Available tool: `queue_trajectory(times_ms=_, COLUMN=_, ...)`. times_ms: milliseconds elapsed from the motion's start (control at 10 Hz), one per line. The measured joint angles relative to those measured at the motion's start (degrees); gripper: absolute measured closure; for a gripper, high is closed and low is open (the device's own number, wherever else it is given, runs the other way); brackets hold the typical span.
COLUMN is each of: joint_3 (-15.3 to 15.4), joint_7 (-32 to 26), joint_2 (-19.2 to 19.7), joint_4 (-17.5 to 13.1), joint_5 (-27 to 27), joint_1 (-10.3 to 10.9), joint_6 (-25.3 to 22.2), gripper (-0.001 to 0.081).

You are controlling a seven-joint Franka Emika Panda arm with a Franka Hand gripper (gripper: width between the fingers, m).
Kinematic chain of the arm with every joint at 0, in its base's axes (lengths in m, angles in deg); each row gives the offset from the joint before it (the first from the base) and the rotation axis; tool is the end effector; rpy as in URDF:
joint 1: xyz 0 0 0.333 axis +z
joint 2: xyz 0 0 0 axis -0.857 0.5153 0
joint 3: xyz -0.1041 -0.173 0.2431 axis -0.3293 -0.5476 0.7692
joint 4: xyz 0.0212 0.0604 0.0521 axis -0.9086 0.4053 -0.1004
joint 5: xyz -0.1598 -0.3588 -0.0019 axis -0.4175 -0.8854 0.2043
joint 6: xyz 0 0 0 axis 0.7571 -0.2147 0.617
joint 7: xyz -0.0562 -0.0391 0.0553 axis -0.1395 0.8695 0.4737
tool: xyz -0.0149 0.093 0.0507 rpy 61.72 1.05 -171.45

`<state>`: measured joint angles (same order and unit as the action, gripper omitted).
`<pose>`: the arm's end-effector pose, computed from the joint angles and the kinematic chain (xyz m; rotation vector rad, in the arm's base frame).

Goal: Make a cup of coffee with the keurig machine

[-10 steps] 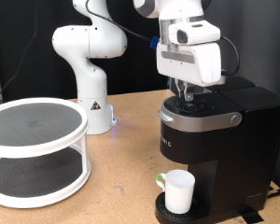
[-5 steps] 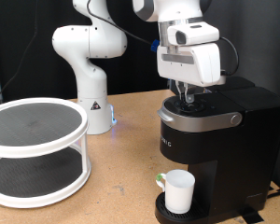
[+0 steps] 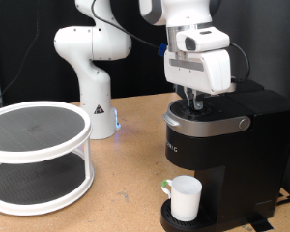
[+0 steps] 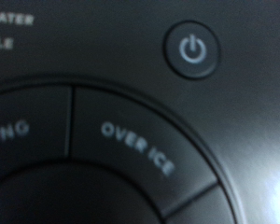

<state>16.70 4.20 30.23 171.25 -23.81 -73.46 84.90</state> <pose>0.4985 0.1049 0.4275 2.8417 1.2601 0.3695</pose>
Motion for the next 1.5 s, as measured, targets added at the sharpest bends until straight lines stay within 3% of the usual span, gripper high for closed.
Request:
queue_trajectory(times_ms=400, joint_3=0.6, joint_7=1.4, joint_2=0.6, joint_4=-0.7, joint_5=-0.6, joint_1=0.0, joint_6=-0.2, gripper=0.0804)
queue_trajectory(times_ms=600, joint_3=0.7, joint_7=2.4, joint_2=1.4, joint_4=-2.1, joint_5=-1.8, joint_1=0.0, joint_6=-3.0, gripper=0.0804)
queue_trajectory(times_ms=1200, joint_3=0.8, joint_7=8.5, joint_2=6.7, joint_4=-10.1, joint_5=-6.6, joint_1=0.0, joint_6=-16.1, gripper=0.0804)
queue_trajectory(times_ms=1500, joint_3=0.6, joint_7=10.3, joint_2=9.9, joint_4=-15.3, joint_5=-7.6, joint_1=-0.1, joint_6=-26.4, gripper=0.0804)
